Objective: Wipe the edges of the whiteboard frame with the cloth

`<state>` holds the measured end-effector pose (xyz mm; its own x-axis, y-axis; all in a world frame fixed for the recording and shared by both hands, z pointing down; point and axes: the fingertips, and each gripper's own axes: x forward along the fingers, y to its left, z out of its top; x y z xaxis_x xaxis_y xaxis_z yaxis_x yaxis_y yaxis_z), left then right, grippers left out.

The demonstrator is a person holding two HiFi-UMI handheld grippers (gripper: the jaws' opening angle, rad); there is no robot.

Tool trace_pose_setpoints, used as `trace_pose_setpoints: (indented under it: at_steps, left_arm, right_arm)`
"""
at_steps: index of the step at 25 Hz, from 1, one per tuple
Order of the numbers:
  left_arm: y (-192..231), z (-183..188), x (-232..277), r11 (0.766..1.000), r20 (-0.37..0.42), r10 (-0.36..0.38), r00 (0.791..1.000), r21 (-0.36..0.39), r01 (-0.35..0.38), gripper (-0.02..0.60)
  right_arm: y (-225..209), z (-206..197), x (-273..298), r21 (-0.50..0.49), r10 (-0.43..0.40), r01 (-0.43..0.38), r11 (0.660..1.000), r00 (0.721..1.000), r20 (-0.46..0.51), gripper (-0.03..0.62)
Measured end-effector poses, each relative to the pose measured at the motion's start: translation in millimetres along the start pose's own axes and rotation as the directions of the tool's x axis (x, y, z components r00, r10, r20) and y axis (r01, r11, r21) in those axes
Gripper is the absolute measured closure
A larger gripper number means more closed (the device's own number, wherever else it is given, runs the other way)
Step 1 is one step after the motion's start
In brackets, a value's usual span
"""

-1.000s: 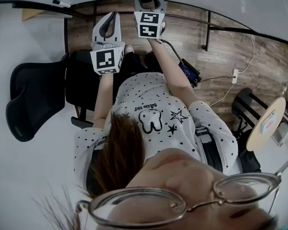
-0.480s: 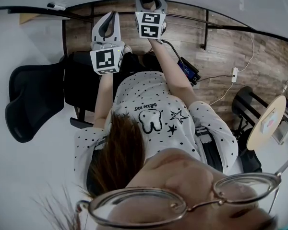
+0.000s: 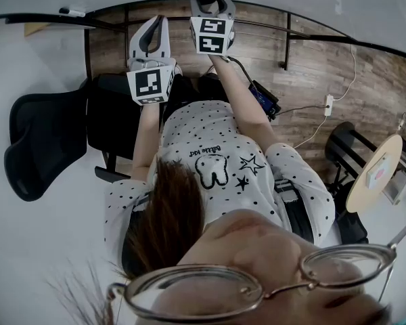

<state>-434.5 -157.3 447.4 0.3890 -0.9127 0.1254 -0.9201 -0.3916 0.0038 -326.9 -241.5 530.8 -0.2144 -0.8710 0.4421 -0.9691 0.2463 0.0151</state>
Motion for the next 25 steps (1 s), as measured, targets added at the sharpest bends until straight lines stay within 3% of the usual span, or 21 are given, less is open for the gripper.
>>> trace_pose_setpoints:
  at_steps: [9, 25]
  left_arm:
    - [-18, 1, 7, 1.000, 0.000, 0.003, 1.000, 0.005, -0.003, 0.561]
    - [-48, 13, 26, 1.000, 0.009, -0.015, 1.000, 0.014, 0.015, 0.561]
  right_arm:
    - [-10, -2, -6, -0.004, 0.023, -0.023, 1.000, 1.000, 0.003, 0.356]
    - [-54, -3, -18, 0.004, -0.011, 0.011, 1.000, 1.000, -0.003, 0.356]
